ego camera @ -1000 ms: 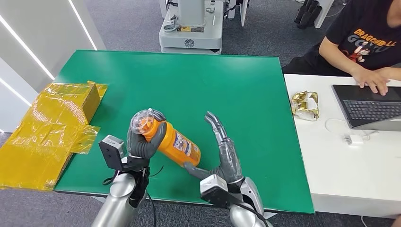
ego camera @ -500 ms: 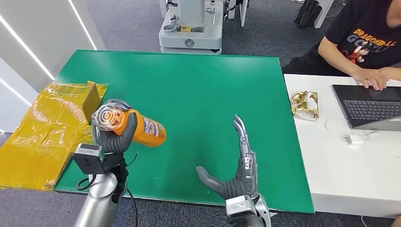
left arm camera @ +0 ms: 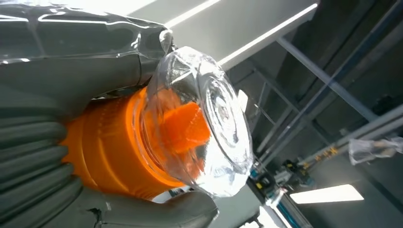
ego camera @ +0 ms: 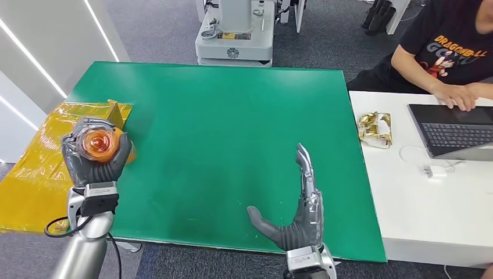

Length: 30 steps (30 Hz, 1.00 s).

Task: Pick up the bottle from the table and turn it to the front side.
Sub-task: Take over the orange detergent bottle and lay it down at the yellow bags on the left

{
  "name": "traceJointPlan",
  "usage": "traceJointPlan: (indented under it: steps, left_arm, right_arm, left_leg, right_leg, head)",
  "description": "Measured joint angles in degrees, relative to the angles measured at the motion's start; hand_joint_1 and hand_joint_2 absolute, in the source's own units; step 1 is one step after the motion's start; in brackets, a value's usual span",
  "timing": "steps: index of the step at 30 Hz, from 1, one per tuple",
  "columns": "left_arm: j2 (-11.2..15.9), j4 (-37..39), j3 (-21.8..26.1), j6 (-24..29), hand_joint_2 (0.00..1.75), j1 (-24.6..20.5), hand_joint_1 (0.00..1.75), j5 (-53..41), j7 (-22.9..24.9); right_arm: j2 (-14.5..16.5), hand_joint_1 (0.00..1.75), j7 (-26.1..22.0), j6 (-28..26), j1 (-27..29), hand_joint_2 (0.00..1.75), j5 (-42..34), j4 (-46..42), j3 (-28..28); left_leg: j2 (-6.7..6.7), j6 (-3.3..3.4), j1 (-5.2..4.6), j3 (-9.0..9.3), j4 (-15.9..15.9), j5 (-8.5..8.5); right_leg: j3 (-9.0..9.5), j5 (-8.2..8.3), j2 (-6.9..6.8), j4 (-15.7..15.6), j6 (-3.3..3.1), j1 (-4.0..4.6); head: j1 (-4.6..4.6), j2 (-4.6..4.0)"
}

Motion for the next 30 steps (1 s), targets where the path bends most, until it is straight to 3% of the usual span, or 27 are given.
traceJointPlan:
  steps: [5,14,24,30]
  left_arm:
    - [4.87,2.45,0.6,2.88,1.75,-1.22,1.75,-12.95,4.31]
    - [12.21,11.98,1.4,2.49,1.75,-4.86,1.75,-25.48,8.11]
    - [13.22,25.77,-0.16,1.08,1.75,-8.84,1.75,-30.66,9.73]
    - [14.01,33.21,-2.9,-4.06,1.75,-10.92,1.75,-39.66,15.07]
  right_arm:
    - [-0.02,0.0,-0.12,0.81,0.0,1.75,-0.45,-0.11,0.0]
    - [0.0,0.0,-2.61,2.96,-0.01,1.75,-6.22,-2.55,0.02]
    - [-0.04,0.0,-6.75,1.43,0.35,1.75,-11.16,-8.46,0.84]
    - [-0.4,0.0,-6.13,-2.31,-0.47,1.75,-14.8,-11.51,1.66]
  left_leg:
    - [0.01,-0.01,0.0,0.01,0.0,0.01]
    - [0.02,-0.05,0.01,0.02,-0.01,0.03]
    - [0.11,-0.04,0.0,0.02,0.0,0.03]
    - [0.2,-0.05,0.01,0.03,0.0,0.03]
  right_leg:
    - [0.0,0.0,0.01,0.0,0.0,0.0]
    - [-0.03,0.0,0.04,0.04,-0.02,0.0]
    - [-0.03,0.01,0.14,0.02,-0.02,0.0]
    - [-0.06,0.03,0.2,0.03,-0.06,0.0]
  head:
    - [0.01,0.0]
    - [0.01,0.0]
    - [0.01,0.0]
    - [0.01,0.0]
